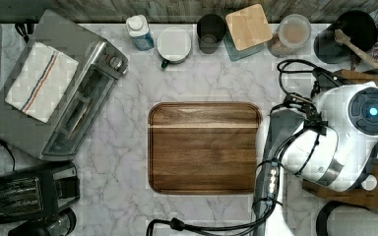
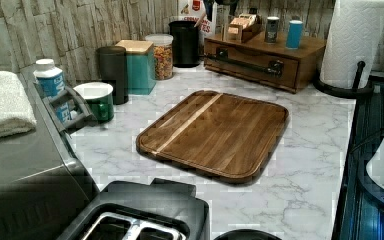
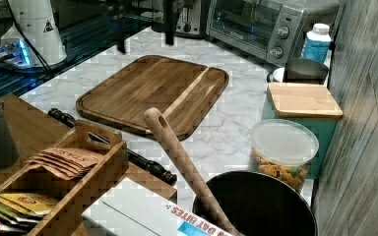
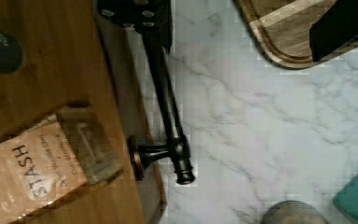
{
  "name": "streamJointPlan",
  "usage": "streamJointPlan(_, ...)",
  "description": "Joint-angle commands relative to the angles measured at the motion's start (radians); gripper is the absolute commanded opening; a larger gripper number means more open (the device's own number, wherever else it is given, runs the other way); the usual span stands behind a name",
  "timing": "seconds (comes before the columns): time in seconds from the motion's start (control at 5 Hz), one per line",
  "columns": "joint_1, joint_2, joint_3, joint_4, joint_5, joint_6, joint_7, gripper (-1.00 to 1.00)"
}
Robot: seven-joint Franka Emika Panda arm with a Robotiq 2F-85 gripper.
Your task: Open the drawer.
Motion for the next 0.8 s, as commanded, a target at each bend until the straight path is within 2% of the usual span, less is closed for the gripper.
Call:
streamJointPlan(0.2, 0.022, 0.064, 0.024, 0.082, -0.102, -0.035, -0.076, 1.0)
streamJointPlan(0.4, 0.002, 0.108, 0.013, 0.12, -0.152, -0.042, -0.117, 1.0)
streamJointPlan(0.6, -0.033, 0.155, 0.01, 0.161, -0.119, -0.039, -0.18, 1.0)
streamJointPlan(0.8, -0.04, 0.161, 0.011, 0.121, -0.074, 0.034, -0.168, 1.0)
